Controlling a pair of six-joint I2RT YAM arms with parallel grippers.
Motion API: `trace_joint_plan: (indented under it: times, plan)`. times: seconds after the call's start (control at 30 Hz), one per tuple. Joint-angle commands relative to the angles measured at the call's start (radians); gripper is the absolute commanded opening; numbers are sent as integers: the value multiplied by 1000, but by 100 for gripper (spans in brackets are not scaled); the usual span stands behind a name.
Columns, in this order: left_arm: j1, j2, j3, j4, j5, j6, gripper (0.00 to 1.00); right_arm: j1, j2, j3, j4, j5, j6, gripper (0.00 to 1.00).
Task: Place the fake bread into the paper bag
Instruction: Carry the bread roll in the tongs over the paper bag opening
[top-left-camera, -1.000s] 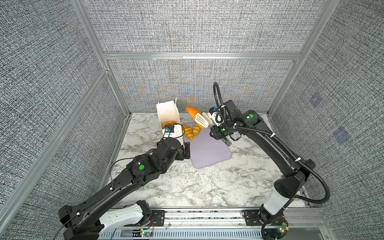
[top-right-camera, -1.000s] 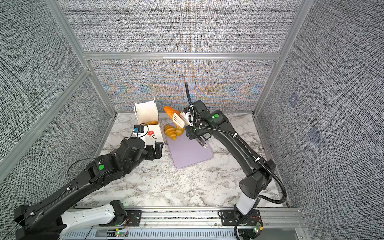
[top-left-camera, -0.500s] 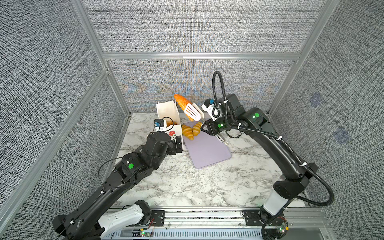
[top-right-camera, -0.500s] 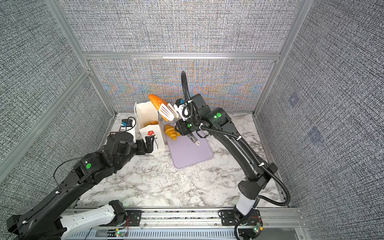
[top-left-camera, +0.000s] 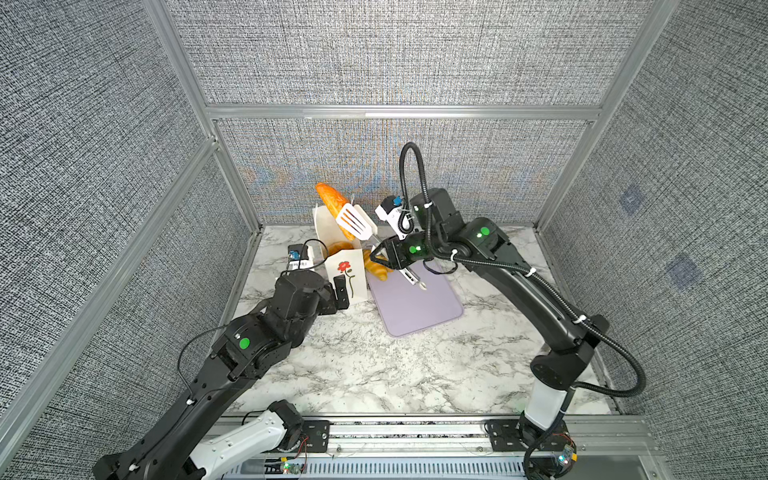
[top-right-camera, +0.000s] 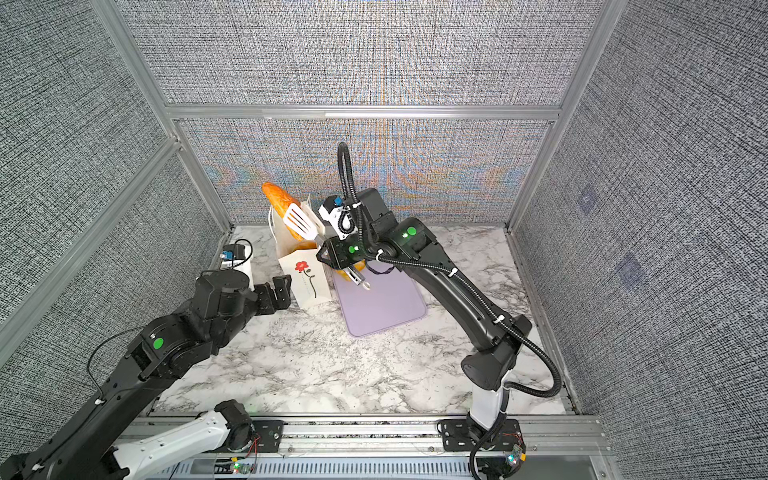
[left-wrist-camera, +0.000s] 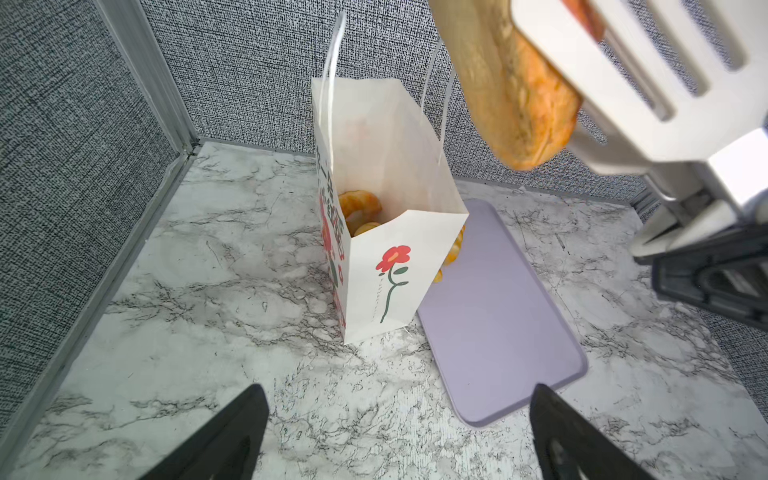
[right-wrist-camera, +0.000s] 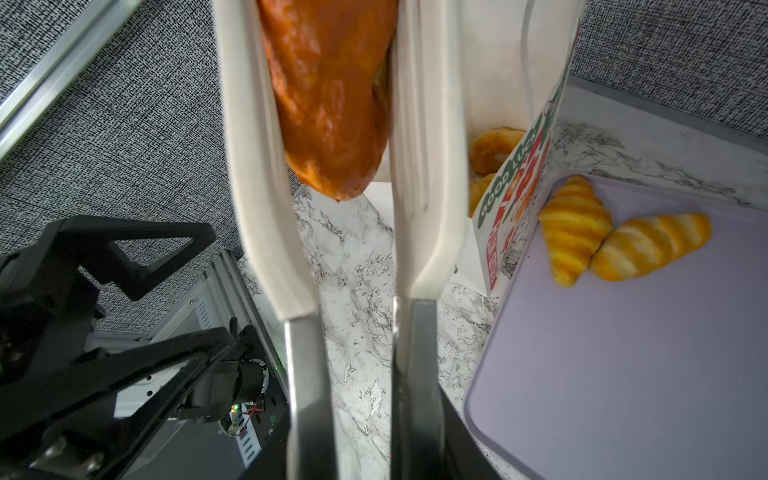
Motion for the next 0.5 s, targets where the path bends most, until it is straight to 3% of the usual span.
trace_joint_plan:
  times: [0.0, 0.47]
  plan:
    - [6, -10, -6, -33, -16, -16, 99, 8, 8, 19, 69, -22, 21, 37]
    - [11, -38, -38, -47, -7, -39, 99, 3, 105, 21, 64, 45, 22, 37]
